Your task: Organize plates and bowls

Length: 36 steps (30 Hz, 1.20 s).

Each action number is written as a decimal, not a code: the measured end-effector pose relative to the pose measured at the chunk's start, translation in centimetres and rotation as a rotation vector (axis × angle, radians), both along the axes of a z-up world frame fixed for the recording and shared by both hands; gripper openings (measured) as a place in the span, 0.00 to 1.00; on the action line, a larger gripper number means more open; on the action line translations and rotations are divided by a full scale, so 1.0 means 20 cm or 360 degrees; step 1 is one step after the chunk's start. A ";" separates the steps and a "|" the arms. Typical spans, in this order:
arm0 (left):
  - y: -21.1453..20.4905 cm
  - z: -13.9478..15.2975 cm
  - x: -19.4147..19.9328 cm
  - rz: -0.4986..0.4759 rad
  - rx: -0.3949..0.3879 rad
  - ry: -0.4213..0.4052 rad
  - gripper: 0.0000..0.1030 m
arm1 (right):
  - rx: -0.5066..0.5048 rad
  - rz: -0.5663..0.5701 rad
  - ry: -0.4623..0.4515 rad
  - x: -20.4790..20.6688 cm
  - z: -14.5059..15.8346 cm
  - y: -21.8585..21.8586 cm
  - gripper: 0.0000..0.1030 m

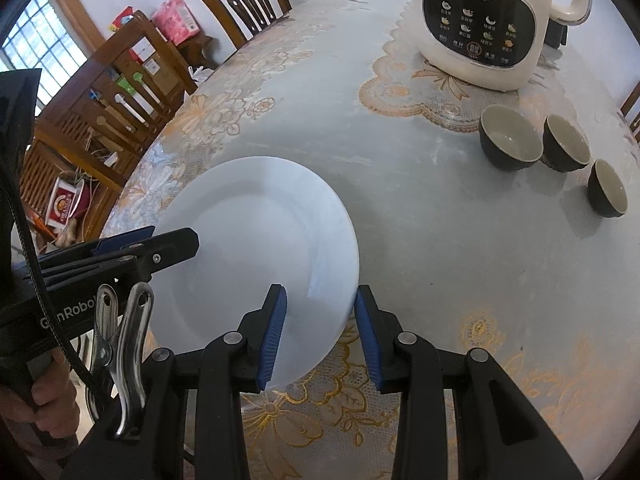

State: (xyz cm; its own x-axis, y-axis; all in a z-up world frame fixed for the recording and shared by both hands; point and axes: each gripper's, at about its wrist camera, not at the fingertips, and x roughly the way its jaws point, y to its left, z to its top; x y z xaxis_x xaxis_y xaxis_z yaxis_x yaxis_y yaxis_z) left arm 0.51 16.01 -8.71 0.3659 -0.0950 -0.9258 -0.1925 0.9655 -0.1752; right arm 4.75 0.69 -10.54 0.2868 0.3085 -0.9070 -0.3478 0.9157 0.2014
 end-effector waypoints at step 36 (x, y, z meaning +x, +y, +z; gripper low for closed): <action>-0.24 0.14 0.09 -0.0281 -0.0046 -0.0066 0.44 | 0.0154 -0.0365 -0.0020 -0.07 0.13 -0.29 0.37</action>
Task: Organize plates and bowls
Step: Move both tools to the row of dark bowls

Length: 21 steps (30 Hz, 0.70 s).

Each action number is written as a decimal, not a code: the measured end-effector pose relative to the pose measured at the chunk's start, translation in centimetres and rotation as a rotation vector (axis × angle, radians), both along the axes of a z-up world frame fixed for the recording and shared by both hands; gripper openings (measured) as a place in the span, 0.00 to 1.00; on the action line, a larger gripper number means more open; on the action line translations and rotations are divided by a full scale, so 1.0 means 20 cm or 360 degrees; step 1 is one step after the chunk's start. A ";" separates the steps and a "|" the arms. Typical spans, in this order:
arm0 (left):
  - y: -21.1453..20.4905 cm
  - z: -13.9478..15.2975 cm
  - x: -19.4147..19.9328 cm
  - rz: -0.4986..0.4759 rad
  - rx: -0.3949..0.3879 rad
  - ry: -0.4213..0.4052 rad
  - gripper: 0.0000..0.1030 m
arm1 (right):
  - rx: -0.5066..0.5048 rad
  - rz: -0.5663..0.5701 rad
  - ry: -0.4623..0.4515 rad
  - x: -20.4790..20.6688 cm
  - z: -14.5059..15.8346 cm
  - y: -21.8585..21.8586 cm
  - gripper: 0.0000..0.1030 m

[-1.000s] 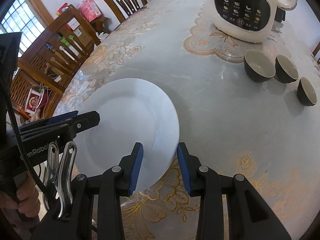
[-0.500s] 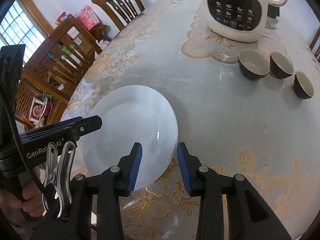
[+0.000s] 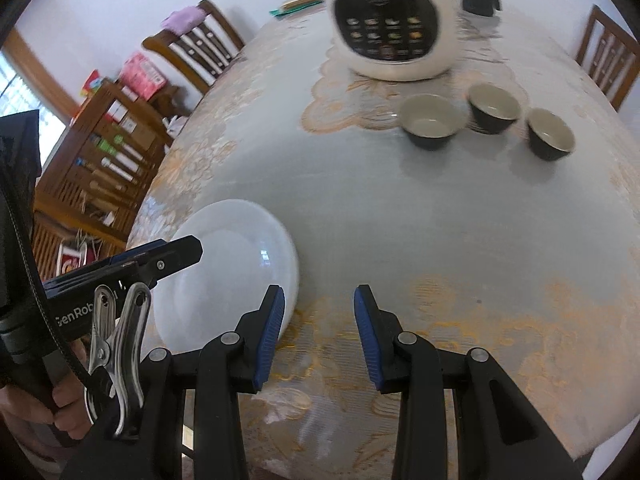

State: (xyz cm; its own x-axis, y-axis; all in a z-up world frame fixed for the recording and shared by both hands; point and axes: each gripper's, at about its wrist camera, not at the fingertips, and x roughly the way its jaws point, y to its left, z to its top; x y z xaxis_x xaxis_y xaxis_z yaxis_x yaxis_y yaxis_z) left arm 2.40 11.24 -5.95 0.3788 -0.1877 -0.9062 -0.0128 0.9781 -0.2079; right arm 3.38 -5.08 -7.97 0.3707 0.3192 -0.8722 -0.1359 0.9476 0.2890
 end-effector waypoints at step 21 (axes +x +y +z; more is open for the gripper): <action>-0.42 0.01 0.36 -0.0191 -0.0026 0.0004 0.44 | 0.0065 -0.0208 0.0035 0.28 -0.02 -0.40 0.36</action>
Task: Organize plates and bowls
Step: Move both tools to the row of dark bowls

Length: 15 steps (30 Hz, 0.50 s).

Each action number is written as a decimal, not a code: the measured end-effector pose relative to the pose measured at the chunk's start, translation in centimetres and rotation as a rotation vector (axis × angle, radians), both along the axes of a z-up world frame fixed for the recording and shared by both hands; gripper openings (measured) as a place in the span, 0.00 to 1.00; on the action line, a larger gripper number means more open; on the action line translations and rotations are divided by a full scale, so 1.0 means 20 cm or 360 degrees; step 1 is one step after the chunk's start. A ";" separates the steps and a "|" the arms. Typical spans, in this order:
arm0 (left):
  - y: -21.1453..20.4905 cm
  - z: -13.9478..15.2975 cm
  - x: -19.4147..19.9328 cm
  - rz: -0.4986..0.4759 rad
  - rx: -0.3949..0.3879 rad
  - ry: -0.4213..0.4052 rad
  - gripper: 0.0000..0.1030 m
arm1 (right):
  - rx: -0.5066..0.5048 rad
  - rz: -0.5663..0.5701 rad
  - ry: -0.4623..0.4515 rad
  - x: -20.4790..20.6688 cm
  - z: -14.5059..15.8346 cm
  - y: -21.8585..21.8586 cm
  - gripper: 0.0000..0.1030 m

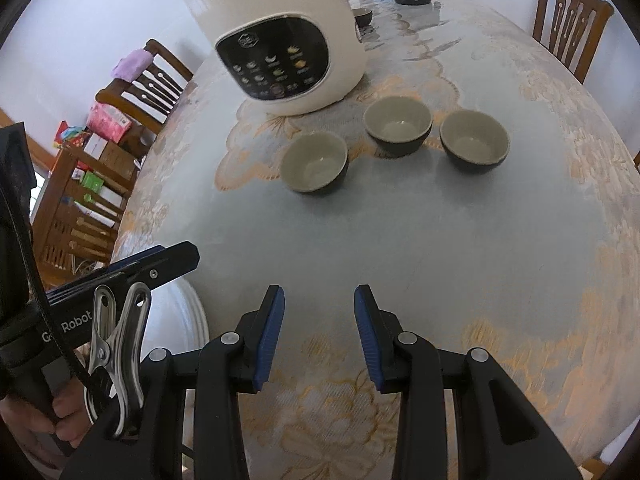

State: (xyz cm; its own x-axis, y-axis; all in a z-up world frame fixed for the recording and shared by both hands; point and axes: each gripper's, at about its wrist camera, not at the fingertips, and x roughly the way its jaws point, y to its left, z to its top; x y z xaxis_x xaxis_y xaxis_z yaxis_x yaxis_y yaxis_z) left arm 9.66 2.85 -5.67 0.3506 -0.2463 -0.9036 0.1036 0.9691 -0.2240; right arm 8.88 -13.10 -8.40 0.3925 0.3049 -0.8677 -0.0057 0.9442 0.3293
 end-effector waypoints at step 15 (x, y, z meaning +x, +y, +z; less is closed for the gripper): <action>-0.14 -0.09 0.27 -0.0007 -0.0011 0.0062 0.43 | 0.0025 0.0039 0.0022 0.30 -0.06 -0.10 0.28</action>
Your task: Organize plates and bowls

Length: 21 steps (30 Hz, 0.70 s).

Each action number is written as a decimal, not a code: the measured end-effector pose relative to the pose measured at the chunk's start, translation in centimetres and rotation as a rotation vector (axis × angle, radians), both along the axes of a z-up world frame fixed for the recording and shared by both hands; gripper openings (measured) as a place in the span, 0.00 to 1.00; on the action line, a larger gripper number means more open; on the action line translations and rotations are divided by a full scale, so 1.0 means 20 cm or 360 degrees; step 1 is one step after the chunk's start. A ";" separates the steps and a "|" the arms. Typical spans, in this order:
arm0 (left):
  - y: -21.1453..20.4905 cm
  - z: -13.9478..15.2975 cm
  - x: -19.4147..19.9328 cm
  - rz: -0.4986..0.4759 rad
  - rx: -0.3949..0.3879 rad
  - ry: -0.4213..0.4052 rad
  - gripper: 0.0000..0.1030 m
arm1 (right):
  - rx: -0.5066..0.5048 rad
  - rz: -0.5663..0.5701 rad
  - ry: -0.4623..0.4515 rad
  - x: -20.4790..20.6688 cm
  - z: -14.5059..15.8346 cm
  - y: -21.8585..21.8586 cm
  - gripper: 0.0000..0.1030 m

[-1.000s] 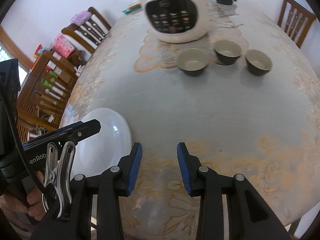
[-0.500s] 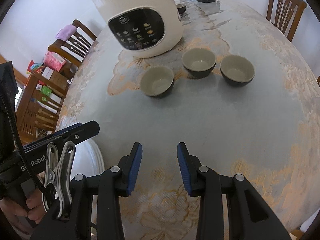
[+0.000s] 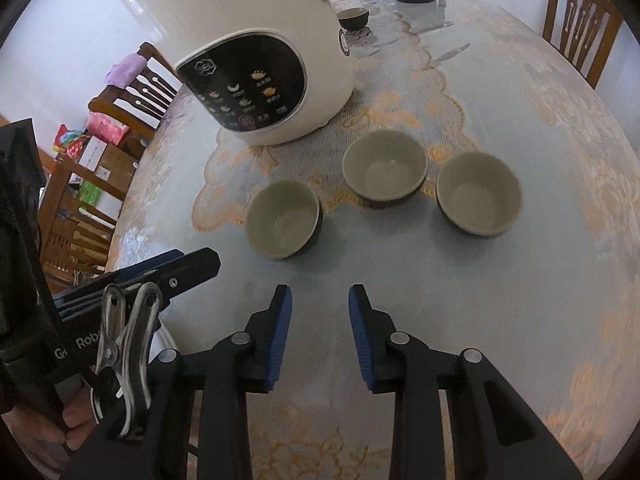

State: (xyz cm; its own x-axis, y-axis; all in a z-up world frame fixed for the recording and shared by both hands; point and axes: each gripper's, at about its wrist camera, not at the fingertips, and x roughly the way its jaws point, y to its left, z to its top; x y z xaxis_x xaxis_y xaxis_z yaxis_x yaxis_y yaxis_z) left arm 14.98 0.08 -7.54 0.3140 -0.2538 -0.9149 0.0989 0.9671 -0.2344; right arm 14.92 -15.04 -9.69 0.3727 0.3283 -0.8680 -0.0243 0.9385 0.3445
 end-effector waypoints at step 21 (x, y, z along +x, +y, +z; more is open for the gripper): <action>-0.08 -0.14 0.18 -0.0054 -0.0081 0.0093 0.15 | 0.0039 0.0073 0.0008 0.23 -0.08 0.02 0.20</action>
